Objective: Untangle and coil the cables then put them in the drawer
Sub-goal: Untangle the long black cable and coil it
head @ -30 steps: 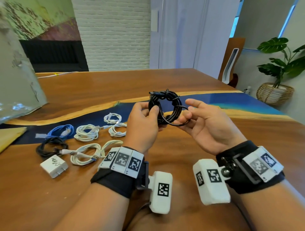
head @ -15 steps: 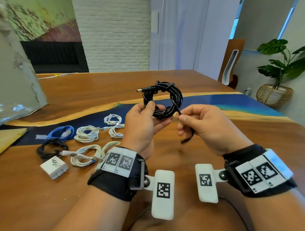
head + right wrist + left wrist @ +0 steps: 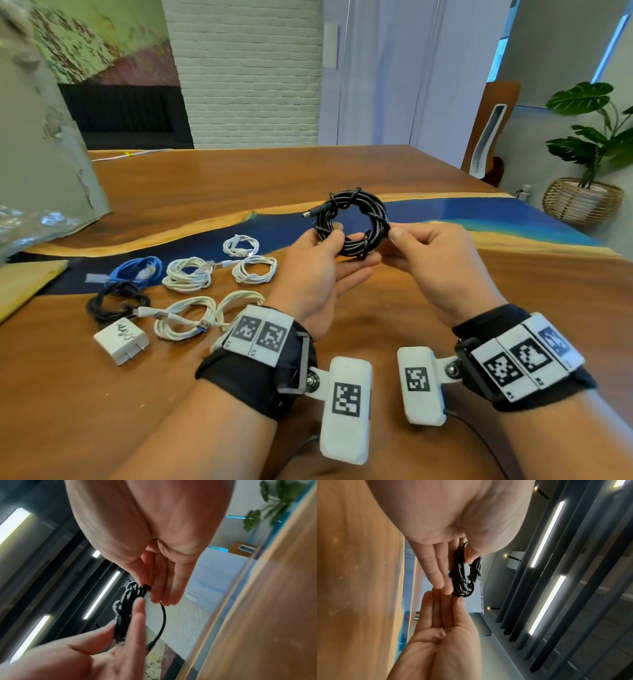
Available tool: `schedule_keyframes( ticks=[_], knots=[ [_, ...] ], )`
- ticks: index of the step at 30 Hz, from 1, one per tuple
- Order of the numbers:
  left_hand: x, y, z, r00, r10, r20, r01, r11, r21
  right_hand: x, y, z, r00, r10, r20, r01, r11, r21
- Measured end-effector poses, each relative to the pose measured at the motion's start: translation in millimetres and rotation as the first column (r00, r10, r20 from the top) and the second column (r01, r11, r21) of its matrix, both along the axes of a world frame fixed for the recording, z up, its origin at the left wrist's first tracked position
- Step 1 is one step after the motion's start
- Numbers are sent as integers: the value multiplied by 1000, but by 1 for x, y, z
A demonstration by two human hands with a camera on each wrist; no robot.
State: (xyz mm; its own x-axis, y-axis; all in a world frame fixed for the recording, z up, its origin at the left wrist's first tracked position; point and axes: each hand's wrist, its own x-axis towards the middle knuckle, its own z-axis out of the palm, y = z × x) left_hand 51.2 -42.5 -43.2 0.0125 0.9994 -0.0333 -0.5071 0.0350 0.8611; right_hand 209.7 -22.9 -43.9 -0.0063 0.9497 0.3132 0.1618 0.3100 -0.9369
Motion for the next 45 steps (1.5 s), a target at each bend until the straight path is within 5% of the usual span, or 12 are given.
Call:
schedule_keyframes(
  ticks=[4,7,20,30,35,45],
  knots=[
    [-1,2,-5,996,-11,-90,12,1000,13,-11,-7,3,881,180,-437,-270,950,-154],
    [0,2,-5,990,-37,-138,40,999,22,-15,-8,3,827,133,-546,-274,944,-185],
    [7,10,-14,846,83,-527,81,956,281,-28,-6,-6,791,12,-611,-216,941,-262],
    [-1,13,-15,857,126,-499,-22,978,208,-32,-9,-10,888,99,-449,-229,942,-245],
    [0,12,-11,863,117,-492,-12,977,212,-27,-6,-10,901,-48,-432,-35,982,-183],
    [-12,21,-20,862,246,-444,-186,967,174,-32,-5,-5,868,79,-490,-180,970,-164]
  ],
)
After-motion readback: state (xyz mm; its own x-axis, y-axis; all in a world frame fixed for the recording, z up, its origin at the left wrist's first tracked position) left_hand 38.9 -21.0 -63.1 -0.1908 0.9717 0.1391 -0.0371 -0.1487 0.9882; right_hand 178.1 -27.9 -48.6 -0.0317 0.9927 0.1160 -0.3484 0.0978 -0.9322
